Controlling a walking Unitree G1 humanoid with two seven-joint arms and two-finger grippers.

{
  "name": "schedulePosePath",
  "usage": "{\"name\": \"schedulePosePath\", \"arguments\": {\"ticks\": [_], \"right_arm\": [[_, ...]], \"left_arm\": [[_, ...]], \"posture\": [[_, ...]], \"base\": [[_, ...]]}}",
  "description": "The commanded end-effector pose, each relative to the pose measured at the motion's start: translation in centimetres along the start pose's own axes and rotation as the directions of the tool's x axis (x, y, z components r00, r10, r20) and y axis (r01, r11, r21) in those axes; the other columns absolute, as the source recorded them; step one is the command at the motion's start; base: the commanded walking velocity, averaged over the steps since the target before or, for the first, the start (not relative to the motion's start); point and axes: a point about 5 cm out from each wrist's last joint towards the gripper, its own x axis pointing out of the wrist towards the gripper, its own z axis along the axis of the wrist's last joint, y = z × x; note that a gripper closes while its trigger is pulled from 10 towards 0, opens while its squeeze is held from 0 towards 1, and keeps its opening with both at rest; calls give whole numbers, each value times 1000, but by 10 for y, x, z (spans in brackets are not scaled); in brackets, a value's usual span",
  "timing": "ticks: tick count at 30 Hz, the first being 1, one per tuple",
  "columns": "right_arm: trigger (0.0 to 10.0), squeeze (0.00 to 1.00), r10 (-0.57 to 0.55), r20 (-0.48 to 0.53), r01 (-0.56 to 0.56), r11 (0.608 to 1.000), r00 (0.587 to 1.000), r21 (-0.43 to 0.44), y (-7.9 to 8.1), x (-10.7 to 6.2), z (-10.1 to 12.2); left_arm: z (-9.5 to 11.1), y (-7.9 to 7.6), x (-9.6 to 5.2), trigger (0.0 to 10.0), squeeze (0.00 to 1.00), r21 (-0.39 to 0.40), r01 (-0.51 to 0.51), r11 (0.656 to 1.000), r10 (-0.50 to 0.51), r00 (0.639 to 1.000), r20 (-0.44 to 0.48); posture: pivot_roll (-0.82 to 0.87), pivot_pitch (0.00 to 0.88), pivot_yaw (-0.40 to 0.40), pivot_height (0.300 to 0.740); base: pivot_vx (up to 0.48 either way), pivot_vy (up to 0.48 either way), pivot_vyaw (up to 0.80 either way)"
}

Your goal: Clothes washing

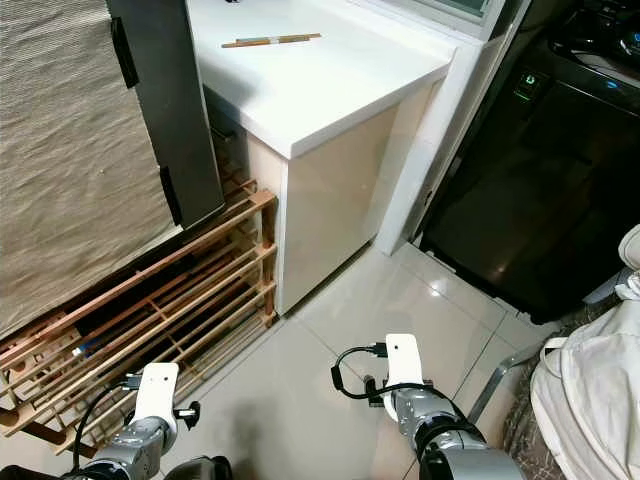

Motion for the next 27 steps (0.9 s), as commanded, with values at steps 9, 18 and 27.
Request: {"name": "schedulePosePath", "arguments": {"ticks": [9, 18, 27], "right_arm": [[10000, 0, 17, -69, -21, 998, 997, -64, -1, 0, -21], [10000, 0, -18, 29, 18, 999, 999, -30, -7, 0, -12], [10000, 0, -20, -7, 20, 997, 1000, 80, -8, 0, -24]], "left_arm": [[-64, 26, -10, 10000, 0, -219, -90, 972, 40, 974, -223], [-33, 32, -4, 10000, 0, -73, -21, 997, 13, 994, -110], [4, 26, 0, 10000, 0, 259, 23, 966, -19, 1000, -17]], "posture": [[77, 16, -78, 740], [58, 0, -54, 740], [47, 0, -27, 740]], "base": [[0, 0, 0], [0, 0, 0], [0, 0, 0]]}}
